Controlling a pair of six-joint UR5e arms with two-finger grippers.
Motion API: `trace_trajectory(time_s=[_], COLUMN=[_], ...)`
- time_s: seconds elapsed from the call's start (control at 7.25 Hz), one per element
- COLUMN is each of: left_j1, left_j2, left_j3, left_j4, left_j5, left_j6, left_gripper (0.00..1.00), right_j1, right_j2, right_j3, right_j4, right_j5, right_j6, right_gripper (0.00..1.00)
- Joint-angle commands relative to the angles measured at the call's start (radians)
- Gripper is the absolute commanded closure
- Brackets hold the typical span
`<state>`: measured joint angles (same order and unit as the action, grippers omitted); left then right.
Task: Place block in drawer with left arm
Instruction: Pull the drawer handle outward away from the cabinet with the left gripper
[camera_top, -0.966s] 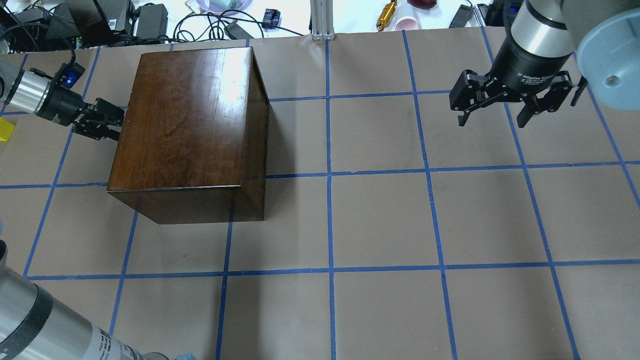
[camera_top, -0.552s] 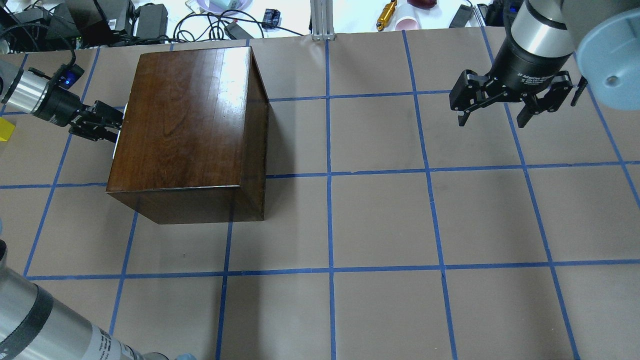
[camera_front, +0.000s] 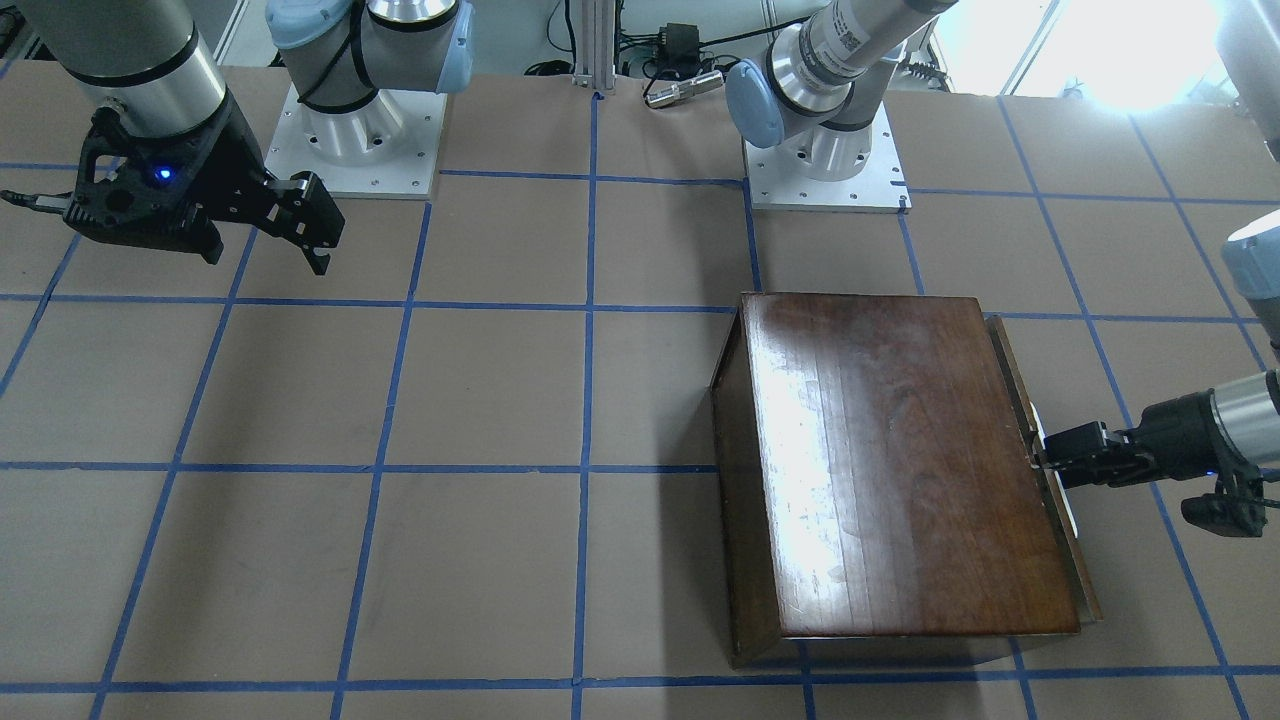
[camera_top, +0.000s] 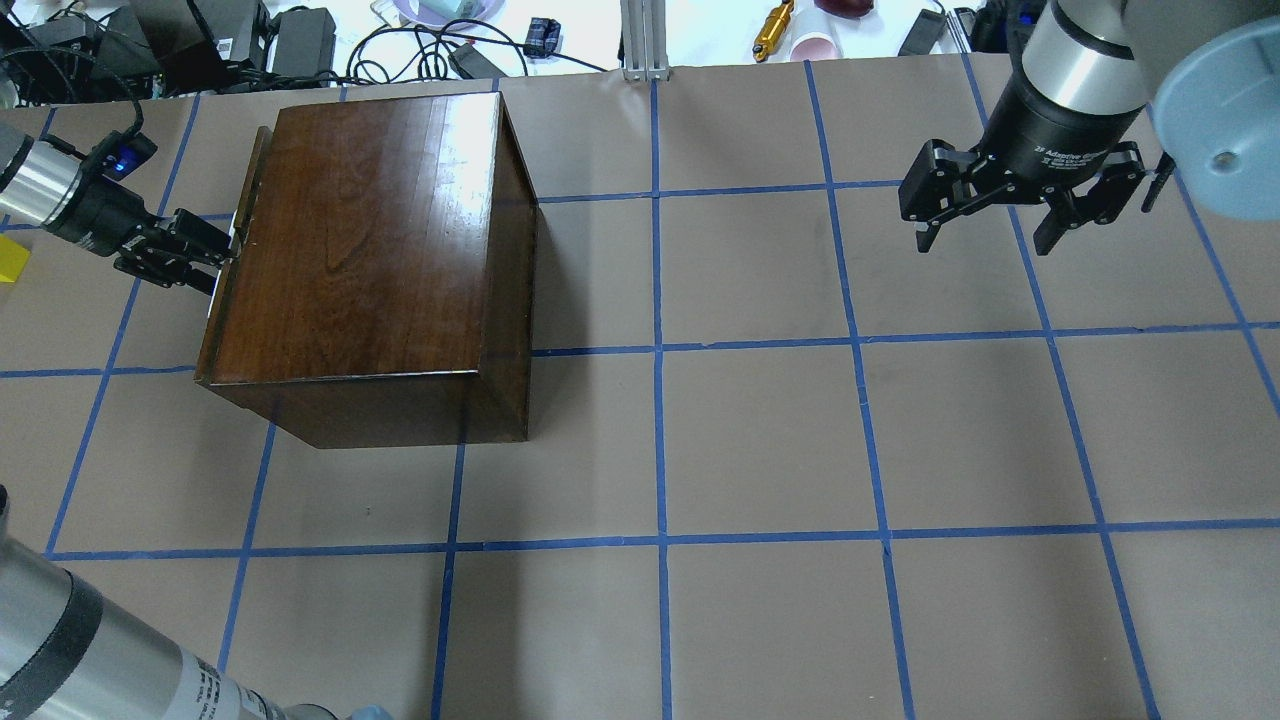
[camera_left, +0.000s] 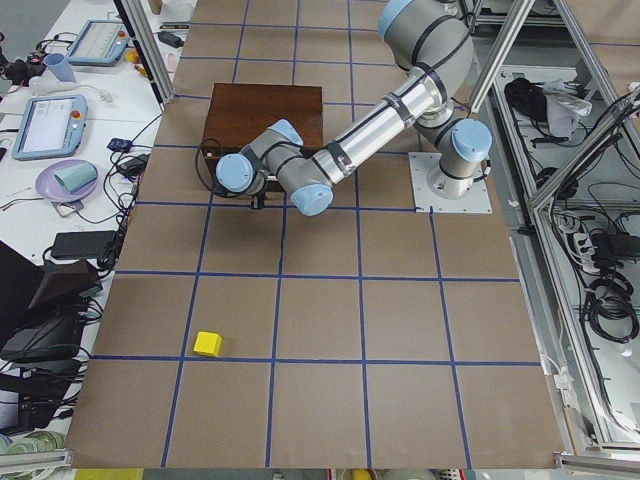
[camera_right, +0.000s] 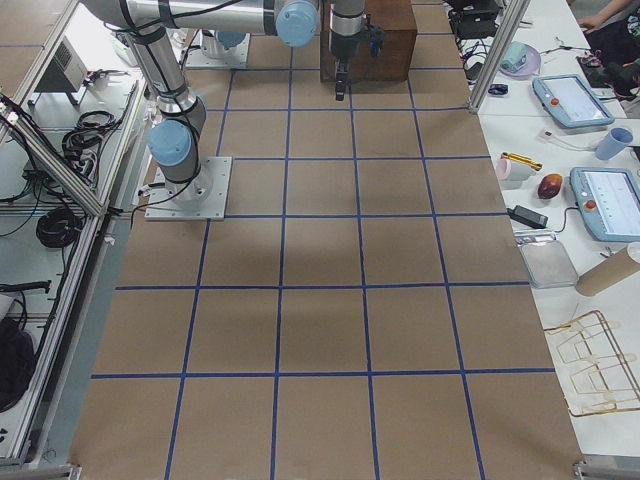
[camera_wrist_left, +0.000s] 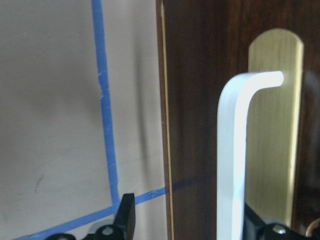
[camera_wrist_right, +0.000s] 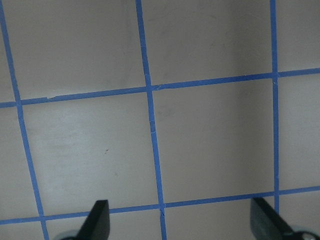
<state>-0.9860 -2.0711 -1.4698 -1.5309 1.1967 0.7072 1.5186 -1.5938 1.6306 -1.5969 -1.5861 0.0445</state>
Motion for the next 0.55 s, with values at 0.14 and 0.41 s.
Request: trace_trajectory(time_s=[0.14, 0.41], left_j1=[0.007, 0.007], left_j2=[0.008, 0.012], left_j3=[0.005, 0.006], left_j4=[0.0, -0.002], left_j5=[0.032, 0.081], left_j6=[0.0, -0.002], left_gripper=[0.32, 0.32], right_j1=[0.0, 0.0], right_j2=[0.0, 0.0], right_j3=[0.0, 0.0], right_j4=[0.0, 0.0], right_j5=[0.0, 0.0], right_j6=[0.0, 0.0], right_gripper=[0.0, 0.0])
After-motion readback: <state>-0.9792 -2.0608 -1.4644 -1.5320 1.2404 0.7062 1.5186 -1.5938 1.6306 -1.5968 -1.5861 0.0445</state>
